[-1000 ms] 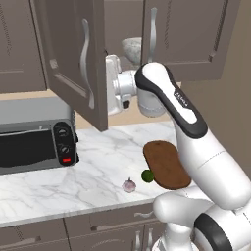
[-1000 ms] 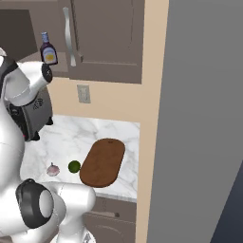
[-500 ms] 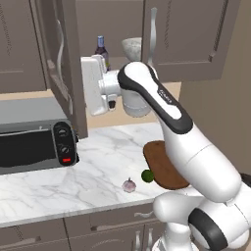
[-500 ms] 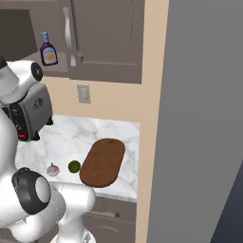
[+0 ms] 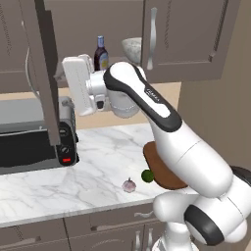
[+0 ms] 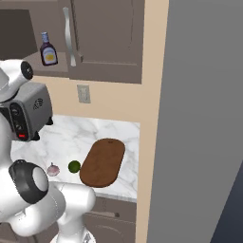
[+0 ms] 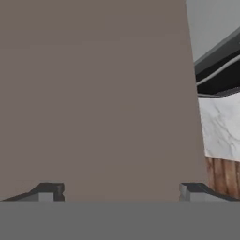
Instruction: Open the cabinet. Place the bowl and condiment on the counter. Then place the lime and garlic on the cutting board.
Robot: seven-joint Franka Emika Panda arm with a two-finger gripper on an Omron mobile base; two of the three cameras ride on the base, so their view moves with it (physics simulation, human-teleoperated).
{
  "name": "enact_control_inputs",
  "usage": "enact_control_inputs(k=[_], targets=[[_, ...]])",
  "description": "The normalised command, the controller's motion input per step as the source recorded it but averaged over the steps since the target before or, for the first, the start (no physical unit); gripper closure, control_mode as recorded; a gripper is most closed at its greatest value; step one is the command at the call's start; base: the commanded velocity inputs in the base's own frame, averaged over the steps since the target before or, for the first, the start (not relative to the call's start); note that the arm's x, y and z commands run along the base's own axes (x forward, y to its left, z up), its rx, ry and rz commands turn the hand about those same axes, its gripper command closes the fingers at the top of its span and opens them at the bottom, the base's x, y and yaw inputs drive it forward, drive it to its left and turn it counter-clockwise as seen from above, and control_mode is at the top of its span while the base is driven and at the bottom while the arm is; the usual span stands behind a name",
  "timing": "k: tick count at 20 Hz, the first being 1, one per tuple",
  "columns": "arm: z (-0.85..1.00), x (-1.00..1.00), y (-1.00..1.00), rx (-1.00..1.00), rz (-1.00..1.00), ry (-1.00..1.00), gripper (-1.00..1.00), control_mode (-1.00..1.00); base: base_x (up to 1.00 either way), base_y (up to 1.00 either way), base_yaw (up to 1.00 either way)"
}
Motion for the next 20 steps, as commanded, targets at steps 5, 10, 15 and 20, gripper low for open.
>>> enact_control_inputs(k=[5, 10, 15, 20], targets=[[0.0, 0.0, 0.14, 0.0, 0.0, -0.01, -1.0, -1.0, 0.0, 0.0, 0.0], [0.0, -0.01, 0.01, 0.0, 0.0, -0.03, -1.0, -1.0, 0.0, 0.0, 0.0], [0.0, -0.24, -0.3, 0.07, 0.0, -0.1, -1.0, -1.0, 0.0, 0.0, 0.0], [0.02, -0.38, -0.7, 0.13, -0.03, -0.21, -1.0, -1.0, 0.0, 0.0, 0.0]])
